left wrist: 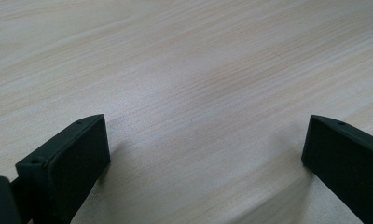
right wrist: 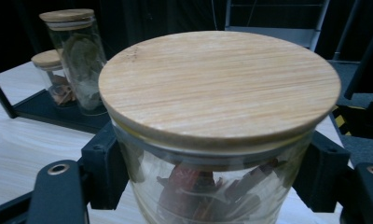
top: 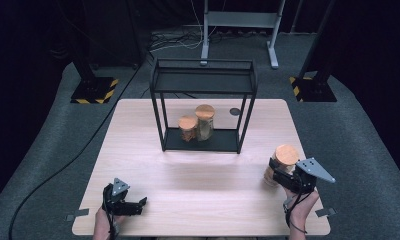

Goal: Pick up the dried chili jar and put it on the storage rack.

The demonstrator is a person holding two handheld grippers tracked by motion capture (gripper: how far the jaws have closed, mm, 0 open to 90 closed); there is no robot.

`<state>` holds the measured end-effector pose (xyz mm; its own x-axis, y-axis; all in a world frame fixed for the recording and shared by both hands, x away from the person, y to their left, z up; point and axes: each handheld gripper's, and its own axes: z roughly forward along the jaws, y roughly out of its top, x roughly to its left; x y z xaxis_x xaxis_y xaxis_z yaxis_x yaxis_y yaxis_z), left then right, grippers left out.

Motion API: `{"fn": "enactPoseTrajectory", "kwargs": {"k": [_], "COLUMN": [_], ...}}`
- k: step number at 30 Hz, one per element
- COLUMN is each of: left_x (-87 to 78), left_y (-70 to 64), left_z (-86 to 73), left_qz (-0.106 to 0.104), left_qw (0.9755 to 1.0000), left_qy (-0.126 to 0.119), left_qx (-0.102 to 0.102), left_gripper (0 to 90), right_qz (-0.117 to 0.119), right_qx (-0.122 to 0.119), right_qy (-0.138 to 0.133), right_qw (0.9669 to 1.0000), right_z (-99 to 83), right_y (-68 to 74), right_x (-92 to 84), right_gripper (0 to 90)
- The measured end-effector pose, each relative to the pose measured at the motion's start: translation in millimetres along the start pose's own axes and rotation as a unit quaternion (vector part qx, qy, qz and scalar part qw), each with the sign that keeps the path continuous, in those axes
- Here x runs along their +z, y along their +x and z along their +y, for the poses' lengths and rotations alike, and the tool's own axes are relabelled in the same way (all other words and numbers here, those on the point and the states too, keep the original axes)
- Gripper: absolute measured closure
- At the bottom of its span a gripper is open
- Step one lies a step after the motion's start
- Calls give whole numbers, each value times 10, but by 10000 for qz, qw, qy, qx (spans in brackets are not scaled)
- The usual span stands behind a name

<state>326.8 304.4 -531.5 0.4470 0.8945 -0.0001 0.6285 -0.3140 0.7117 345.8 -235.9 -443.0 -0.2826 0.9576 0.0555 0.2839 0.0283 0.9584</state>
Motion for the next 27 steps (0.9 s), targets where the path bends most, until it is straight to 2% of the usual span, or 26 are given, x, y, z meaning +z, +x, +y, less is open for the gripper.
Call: {"fn": "enactPoseTrajectory", "kwargs": {"k": [27], "left_x": [0], "left_y": [0], "left_z": [0], "left_qz": [-2], "left_qw": [10000], "left_qy": [-1], "left_qx": [1], "left_gripper": [0], "right_qz": [406], "right_qx": [-194], "right_qy": [-28], "right_qw": [9990], "right_z": [87], "right_y": [304], "right_x": [113], "right_gripper": [241]}}
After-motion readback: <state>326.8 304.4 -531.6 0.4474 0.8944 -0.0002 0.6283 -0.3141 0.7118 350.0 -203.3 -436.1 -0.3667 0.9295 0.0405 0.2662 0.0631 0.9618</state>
